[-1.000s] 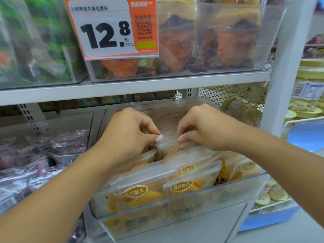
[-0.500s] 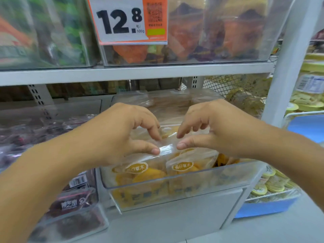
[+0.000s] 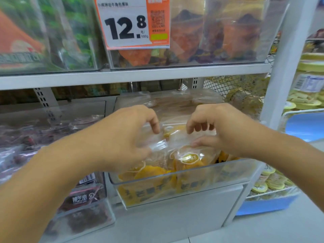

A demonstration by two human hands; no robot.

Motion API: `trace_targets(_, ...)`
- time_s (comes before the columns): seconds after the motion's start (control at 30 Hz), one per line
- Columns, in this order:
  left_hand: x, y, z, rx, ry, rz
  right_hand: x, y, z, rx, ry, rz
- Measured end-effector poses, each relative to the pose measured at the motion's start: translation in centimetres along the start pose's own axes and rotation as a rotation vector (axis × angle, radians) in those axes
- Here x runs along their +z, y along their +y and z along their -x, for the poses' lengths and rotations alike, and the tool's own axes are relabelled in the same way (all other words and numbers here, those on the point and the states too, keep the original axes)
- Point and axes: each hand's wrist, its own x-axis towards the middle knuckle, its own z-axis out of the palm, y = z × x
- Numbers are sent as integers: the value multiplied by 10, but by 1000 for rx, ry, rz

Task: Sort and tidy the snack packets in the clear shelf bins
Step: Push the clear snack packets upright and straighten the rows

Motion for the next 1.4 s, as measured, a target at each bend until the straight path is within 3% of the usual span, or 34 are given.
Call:
trace_targets(0.07,9,12,2,-18,-22,-64,2,-2,5,-27,1,-7)
trace_targets(0.2,25,34,-11,-114,122,-223,-9,0,6,3,-20,-48)
trace_targets(0.27,24,34,-15,-126,112,-204,-14,5,6,84,12,-161)
trace_targets(0.4,15,25,-12,-86,13,-57,-21,14,4,185,-41,-134)
trace_targets(0.53,21,30,-19,-69,108,-69,-26,16,2,180,-195,-113)
trace_targets(0.73,27,28,-26,-36,193,-28,-16,9,-1,122,-226,116)
trace_targets(0.93,37,23,-29,8,323,61,-7,9,2,-9,-74,214)
trace_targets(1.13,45,17,-35,-27,416,388,-7,10,-1,-18,62,-170)
trace_targets(1.27,41,22,-36,-102,334,539,2,1,-14,66,-164,-118)
trace_targets(1.4,35,20,-36,-69,293,409,-3,-3,-20,92,-277,-57)
